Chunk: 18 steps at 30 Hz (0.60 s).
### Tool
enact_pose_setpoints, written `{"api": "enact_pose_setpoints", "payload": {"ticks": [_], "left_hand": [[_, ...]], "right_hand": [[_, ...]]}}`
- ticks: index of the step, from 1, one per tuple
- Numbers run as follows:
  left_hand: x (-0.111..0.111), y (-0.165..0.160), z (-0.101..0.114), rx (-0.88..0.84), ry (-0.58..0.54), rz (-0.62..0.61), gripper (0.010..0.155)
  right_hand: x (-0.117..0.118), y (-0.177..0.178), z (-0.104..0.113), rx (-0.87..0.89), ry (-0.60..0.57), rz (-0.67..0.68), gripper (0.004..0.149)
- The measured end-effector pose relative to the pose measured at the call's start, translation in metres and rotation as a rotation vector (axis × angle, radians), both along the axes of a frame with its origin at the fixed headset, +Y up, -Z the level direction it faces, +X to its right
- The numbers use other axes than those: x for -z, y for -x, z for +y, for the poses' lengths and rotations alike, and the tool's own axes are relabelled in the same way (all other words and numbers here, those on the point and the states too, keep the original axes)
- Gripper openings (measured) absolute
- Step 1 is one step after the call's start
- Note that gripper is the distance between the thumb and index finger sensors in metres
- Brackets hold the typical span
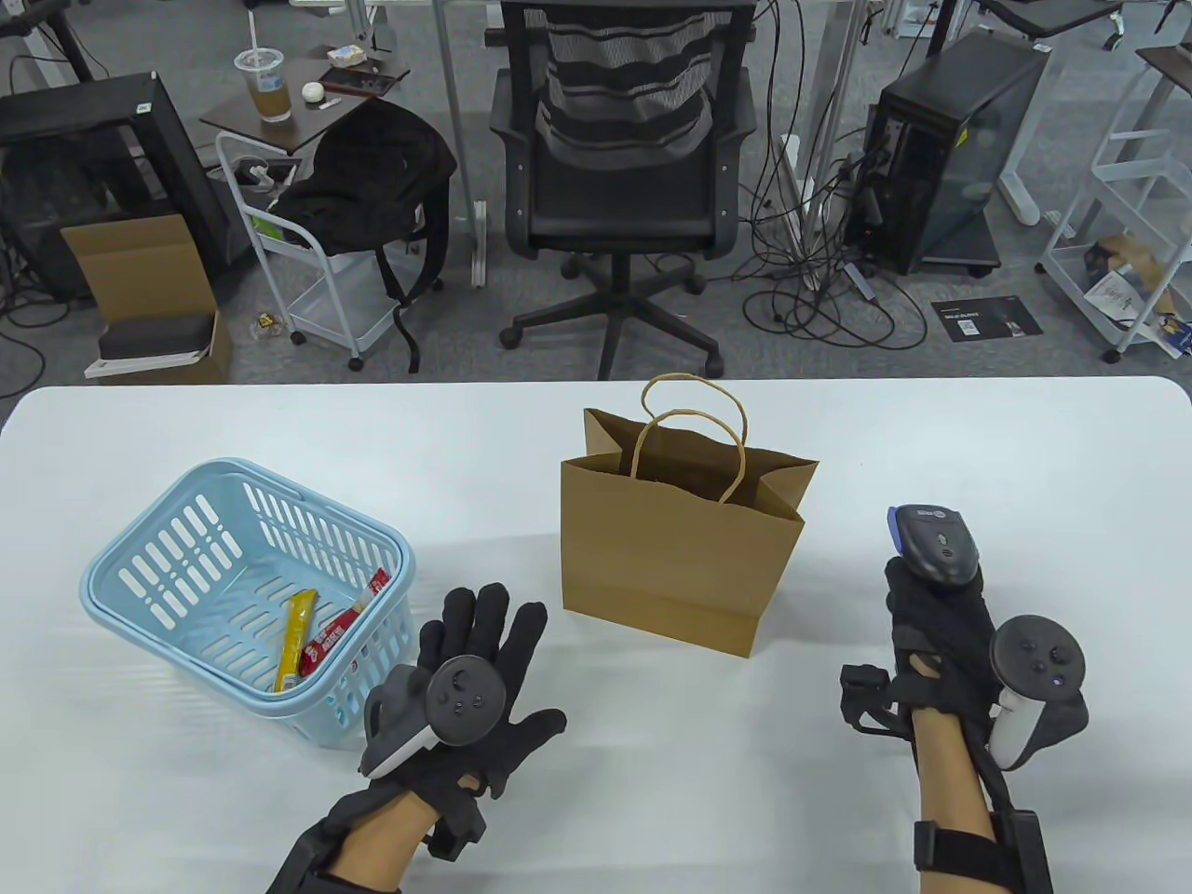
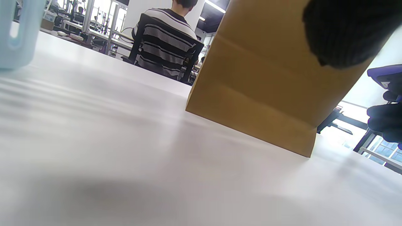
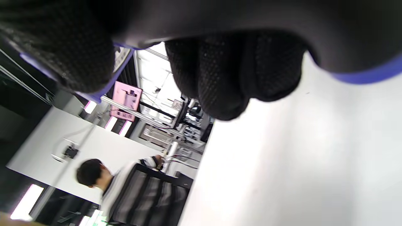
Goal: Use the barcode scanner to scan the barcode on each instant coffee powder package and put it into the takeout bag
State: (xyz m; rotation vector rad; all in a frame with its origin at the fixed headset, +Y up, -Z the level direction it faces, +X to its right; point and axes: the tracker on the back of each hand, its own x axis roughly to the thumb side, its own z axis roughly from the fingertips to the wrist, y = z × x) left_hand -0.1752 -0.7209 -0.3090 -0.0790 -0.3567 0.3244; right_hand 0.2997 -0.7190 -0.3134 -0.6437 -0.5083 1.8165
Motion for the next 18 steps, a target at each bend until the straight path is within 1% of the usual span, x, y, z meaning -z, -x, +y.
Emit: {"api": "enact_pose_setpoints", "payload": {"ticks": [2, 3, 5, 7, 9, 11, 13, 16, 18], "left_hand": [[-0.001, -0.001, 0.002, -0.003, -0.024, -0.003, 0.101], [-0.002, -0.001, 0.003, -0.008, -0.040, -0.005, 0.102], [-0.005, -0.003, 0.006, -0.018, -0.079, -0.009, 0.102], [-0.007, -0.004, 0.008, -0.023, -0.117, -0.010, 0.102], [-0.009, -0.004, 0.010, -0.034, -0.143, -0.015, 0.104], [-0.010, -0.004, 0.011, -0.065, -0.165, -0.020, 0.107], [-0.010, -0.004, 0.012, -0.078, -0.177, -0.017, 0.112], [-0.010, -0.001, 0.013, -0.123, -0.175, -0.002, 0.118], [-0.012, 0.002, 0.016, -0.178, -0.204, -0.006, 0.119]], "right_hand": [[-0.003, 0.000, 0.005, 0.033, -0.046, 0.040, 0.069], [-0.005, -0.001, 0.008, 0.035, -0.083, 0.085, 0.069], [-0.007, -0.002, 0.012, 0.039, -0.180, 0.126, 0.069], [-0.011, -0.005, 0.014, 0.045, -0.233, 0.174, 0.070], [-0.010, -0.010, 0.015, 0.038, -0.290, 0.267, 0.071], [-0.009, -0.013, 0.011, 0.044, -0.313, 0.241, 0.075], [-0.009, -0.015, 0.008, 0.033, -0.310, 0.242, 0.078], [-0.010, -0.015, 0.007, 0.017, -0.315, 0.218, 0.078], [-0.011, -0.012, 0.010, -0.013, -0.324, 0.223, 0.078]]}}
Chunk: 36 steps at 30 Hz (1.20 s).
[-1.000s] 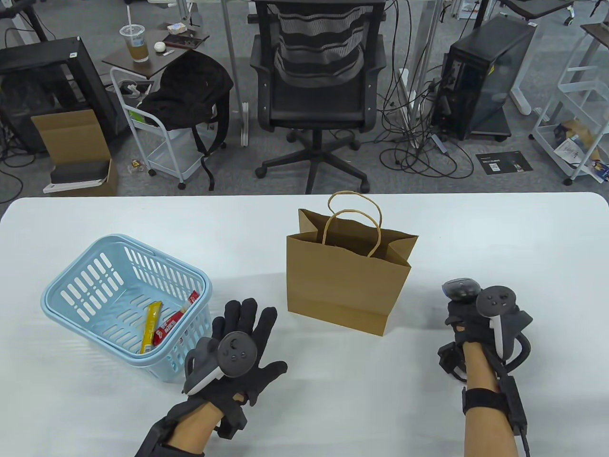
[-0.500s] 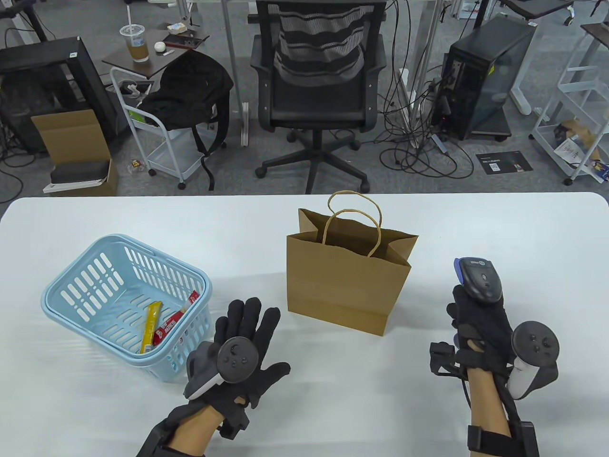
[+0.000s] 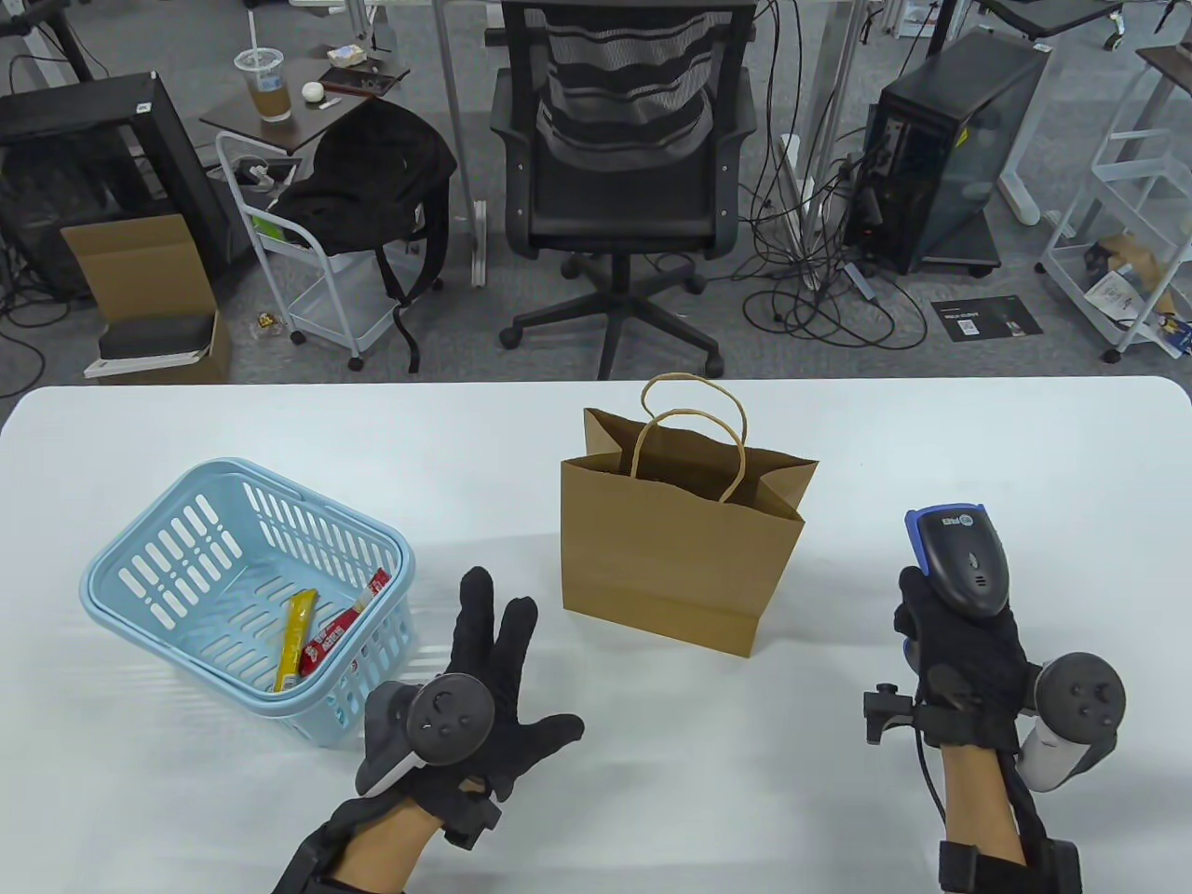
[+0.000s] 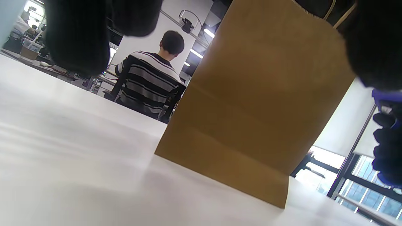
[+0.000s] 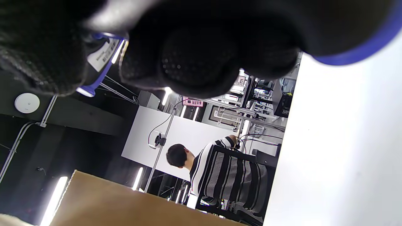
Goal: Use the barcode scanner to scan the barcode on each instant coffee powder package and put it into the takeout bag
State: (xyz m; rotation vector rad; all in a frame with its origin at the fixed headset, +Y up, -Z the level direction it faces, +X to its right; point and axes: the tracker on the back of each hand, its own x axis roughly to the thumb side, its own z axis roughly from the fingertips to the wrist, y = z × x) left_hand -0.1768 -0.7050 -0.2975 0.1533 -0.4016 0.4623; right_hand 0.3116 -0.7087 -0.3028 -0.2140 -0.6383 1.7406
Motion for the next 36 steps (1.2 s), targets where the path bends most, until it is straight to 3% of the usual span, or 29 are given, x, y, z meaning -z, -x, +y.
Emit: {"api": "enact_pose_setpoints", "payload": {"ticks": [7, 14, 18, 20, 25, 28, 36], "left_hand": [[-0.012, -0.003, 0.014, 0.023, -0.085, -0.021, 0.118], [-0.031, 0.008, 0.054, -0.091, -0.327, 0.050, 0.114], [-0.032, 0.025, 0.100, -0.045, -0.404, 0.197, 0.108], [-0.028, 0.038, 0.126, 0.058, -0.395, 0.348, 0.104], [0.000, 0.076, 0.164, 0.179, -0.467, 0.547, 0.066], [0.022, 0.096, 0.169, 0.229, -0.464, 0.660, 0.051], [0.068, 0.117, 0.139, 0.424, -0.348, 0.882, 0.044]], "right_hand": [[-0.001, 0.012, 0.005, -0.113, -0.006, -0.018, 0.078], [-0.001, 0.015, 0.003, -0.122, -0.001, -0.019, 0.077], [0.000, 0.013, 0.001, -0.121, 0.009, -0.029, 0.076], [0.000, 0.013, 0.001, -0.105, 0.009, -0.024, 0.077], [-0.001, 0.015, 0.005, -0.086, -0.009, -0.014, 0.076], [-0.002, 0.016, 0.006, -0.082, -0.017, -0.009, 0.076], [-0.003, 0.012, 0.004, -0.065, -0.015, -0.013, 0.076]]}}
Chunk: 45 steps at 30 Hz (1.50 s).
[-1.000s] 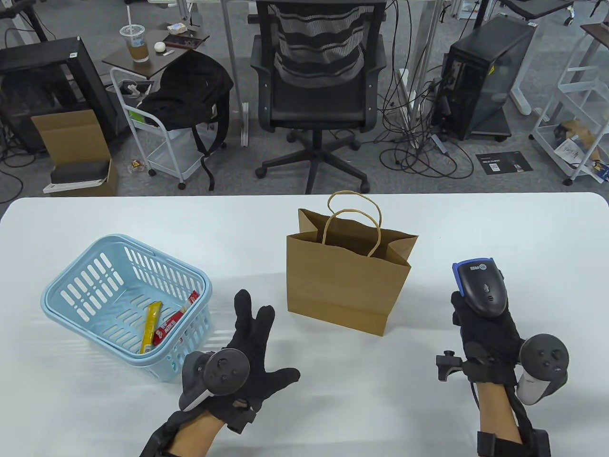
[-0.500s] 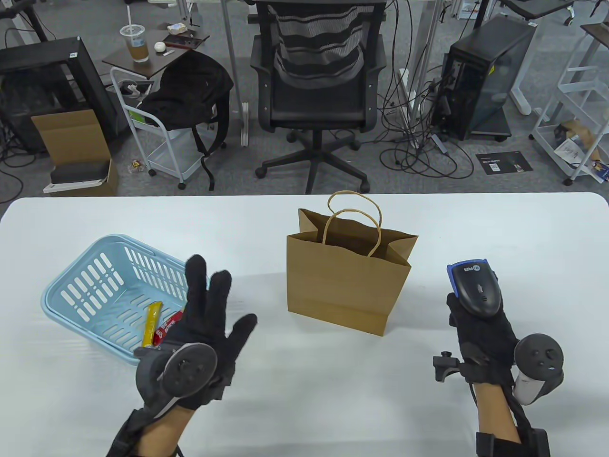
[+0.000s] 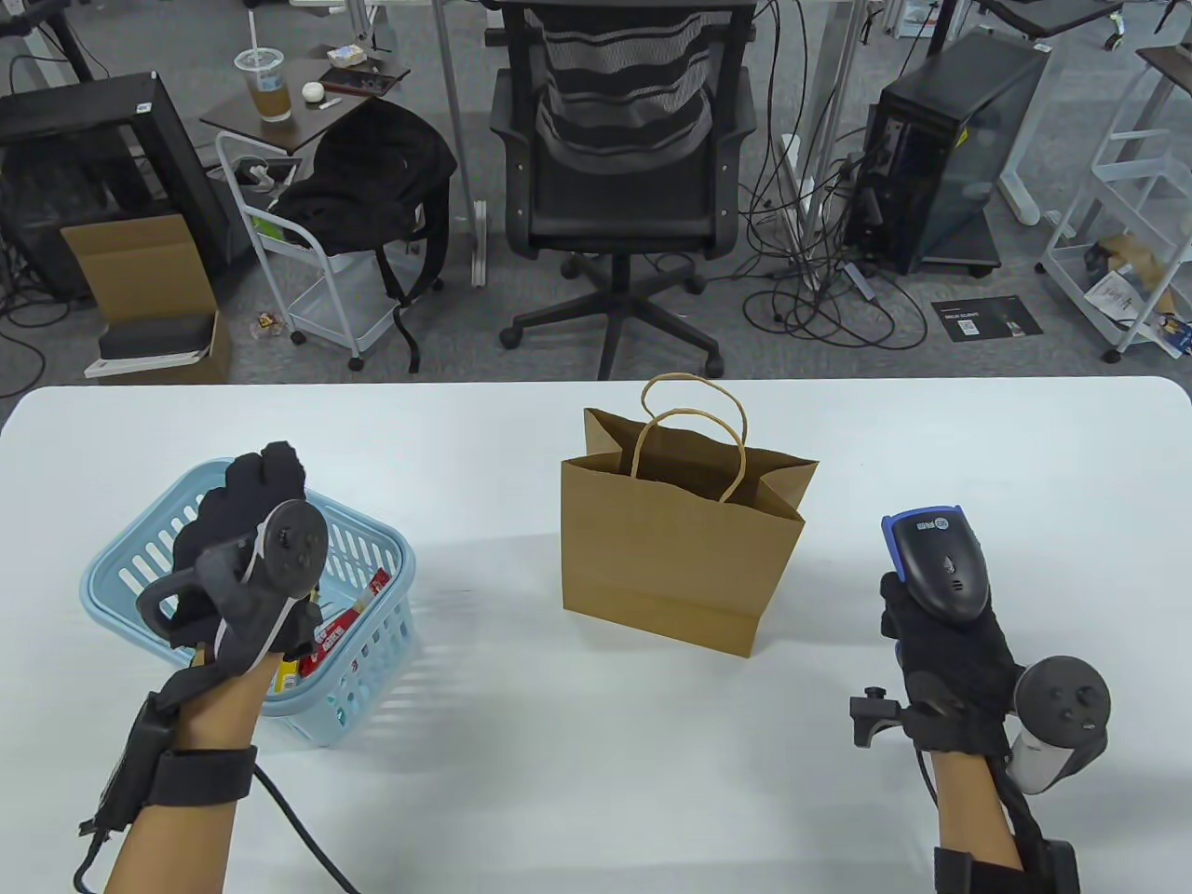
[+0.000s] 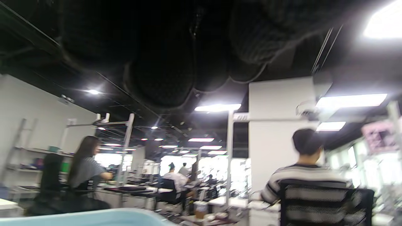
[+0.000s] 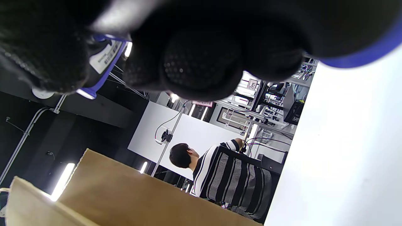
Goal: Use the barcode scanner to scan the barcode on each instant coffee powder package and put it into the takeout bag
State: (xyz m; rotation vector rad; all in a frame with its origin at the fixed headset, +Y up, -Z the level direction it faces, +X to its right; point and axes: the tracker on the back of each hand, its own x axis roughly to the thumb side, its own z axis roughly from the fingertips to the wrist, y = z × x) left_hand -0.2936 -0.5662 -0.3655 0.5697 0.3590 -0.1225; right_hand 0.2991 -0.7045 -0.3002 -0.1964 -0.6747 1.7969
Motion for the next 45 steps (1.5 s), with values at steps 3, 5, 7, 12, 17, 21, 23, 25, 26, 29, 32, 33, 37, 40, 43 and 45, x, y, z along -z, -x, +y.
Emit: {"api": "enact_pose_setpoints", "payload": {"ticks": [3, 5, 7, 12, 17, 21, 23, 25, 26, 29, 32, 33, 37, 40, 43, 45], "left_hand": [[0.016, 0.002, -0.019, 0.060, 0.106, 0.067, 0.044], [0.023, 0.002, -0.031, 0.088, 0.163, 0.087, 0.044], [0.028, 0.003, -0.043, 0.103, 0.221, 0.092, 0.045], [0.031, -0.005, -0.061, 0.208, 0.317, 0.068, 0.048], [0.026, -0.021, -0.065, 0.234, 0.372, -0.028, 0.047], [0.032, -0.021, -0.074, 0.161, 0.543, -0.079, 0.051], [0.038, -0.017, -0.082, 0.136, 0.651, -0.070, 0.054], [0.043, -0.014, -0.090, 0.106, 0.755, -0.076, 0.058], [0.044, -0.012, -0.096, 0.090, 0.807, -0.072, 0.061], [0.047, -0.009, -0.110, 0.059, 0.931, -0.067, 0.068], [0.051, -0.006, -0.123, 0.044, 1.024, -0.048, 0.065], [0.052, -0.005, -0.123, 0.012, 1.025, -0.054, 0.061], [0.053, -0.005, -0.124, 0.012, 1.042, -0.069, 0.065], [0.054, -0.004, -0.125, -0.001, 1.047, -0.083, 0.065], [0.054, -0.004, -0.126, -0.013, 1.050, -0.090, 0.067], [0.054, -0.004, -0.127, -0.038, 1.061, -0.105, 0.065]], "right_hand": [[0.000, -0.001, -0.001, 0.003, 0.006, -0.001, 0.076], [0.000, -0.001, -0.001, 0.004, 0.008, -0.002, 0.076], [0.000, -0.001, 0.000, 0.004, 0.010, -0.002, 0.075], [0.000, -0.002, 0.000, 0.004, 0.011, -0.004, 0.075], [0.000, -0.002, 0.000, 0.003, 0.013, -0.006, 0.075], [0.001, -0.002, -0.001, 0.000, 0.016, -0.006, 0.075], [0.001, -0.002, 0.000, -0.003, 0.015, -0.008, 0.075], [0.001, -0.002, 0.000, -0.002, 0.014, -0.009, 0.075], [0.001, -0.002, 0.000, -0.002, 0.014, -0.009, 0.075], [0.001, -0.002, 0.000, -0.001, 0.015, -0.011, 0.075], [0.001, -0.002, 0.000, -0.003, 0.017, -0.012, 0.075], [0.001, -0.002, 0.000, -0.003, 0.017, -0.012, 0.075], [0.001, -0.002, -0.001, -0.005, 0.020, -0.014, 0.075], [0.001, -0.002, -0.001, -0.008, 0.024, -0.016, 0.074], [0.001, -0.001, -0.001, -0.014, 0.025, -0.019, 0.075], [0.002, -0.001, -0.002, -0.017, 0.028, -0.019, 0.074]]}}
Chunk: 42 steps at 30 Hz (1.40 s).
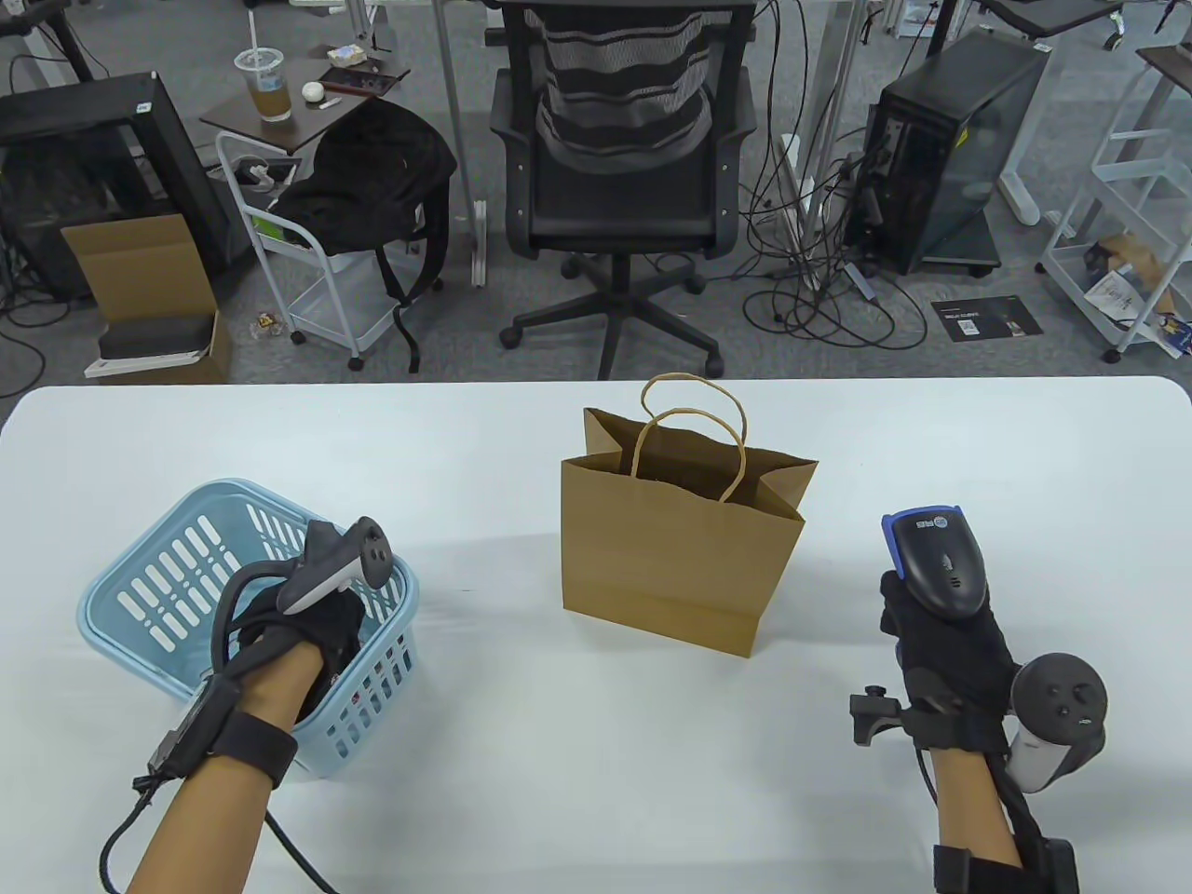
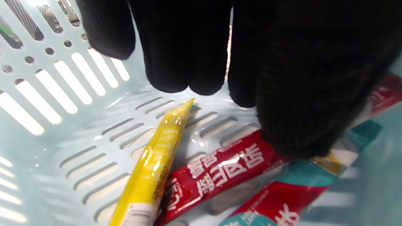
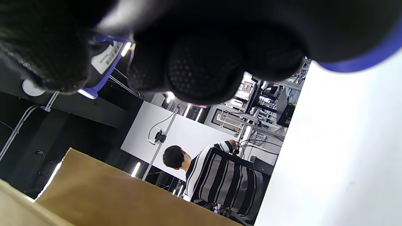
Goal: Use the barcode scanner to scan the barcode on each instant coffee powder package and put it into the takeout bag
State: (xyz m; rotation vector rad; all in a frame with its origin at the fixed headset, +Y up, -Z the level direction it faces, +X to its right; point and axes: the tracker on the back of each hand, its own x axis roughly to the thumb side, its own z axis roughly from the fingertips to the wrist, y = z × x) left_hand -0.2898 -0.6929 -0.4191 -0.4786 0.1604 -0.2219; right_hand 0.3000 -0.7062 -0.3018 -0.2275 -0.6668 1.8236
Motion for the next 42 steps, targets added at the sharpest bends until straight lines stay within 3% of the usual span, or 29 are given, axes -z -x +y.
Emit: {"api": "enact_pose_setpoints", "payload": {"ticks": [16, 20, 27, 29, 30, 32, 37, 42], "left_hand": [[0.0004, 0.0021, -0.0036, -0.088, 0.044, -0.003, 0.052], [-0.0003, 0.0030, -0.0056, -0.128, 0.055, 0.008, 0.062], [-0.0001, 0.0038, -0.0065, -0.139, 0.057, 0.008, 0.046], [0.0000, 0.0041, -0.0067, -0.143, 0.058, 0.009, 0.050], [-0.0002, 0.0043, -0.0071, -0.148, 0.061, 0.010, 0.064], [-0.0005, 0.0050, -0.0083, -0.172, 0.072, 0.011, 0.069], [-0.0004, 0.0052, -0.0092, -0.186, 0.076, 0.008, 0.053], [-0.0008, 0.0052, -0.0096, -0.190, 0.067, 0.010, 0.049]], "right_hand": [[0.0007, 0.0011, -0.0010, -0.006, 0.011, -0.004, 0.074], [0.0007, 0.0012, -0.0015, -0.005, 0.013, -0.005, 0.074], [0.0009, 0.0012, -0.0020, -0.001, 0.017, -0.007, 0.074], [0.0010, 0.0014, -0.0023, 0.000, 0.019, -0.008, 0.074], [0.0010, 0.0014, -0.0024, -0.001, 0.020, -0.009, 0.074], [0.0009, 0.0015, -0.0025, -0.001, 0.021, -0.008, 0.074], [0.0015, 0.0014, -0.0025, -0.007, 0.022, -0.006, 0.074], [0.0021, 0.0028, -0.0030, -0.015, 0.024, -0.003, 0.074]]}}
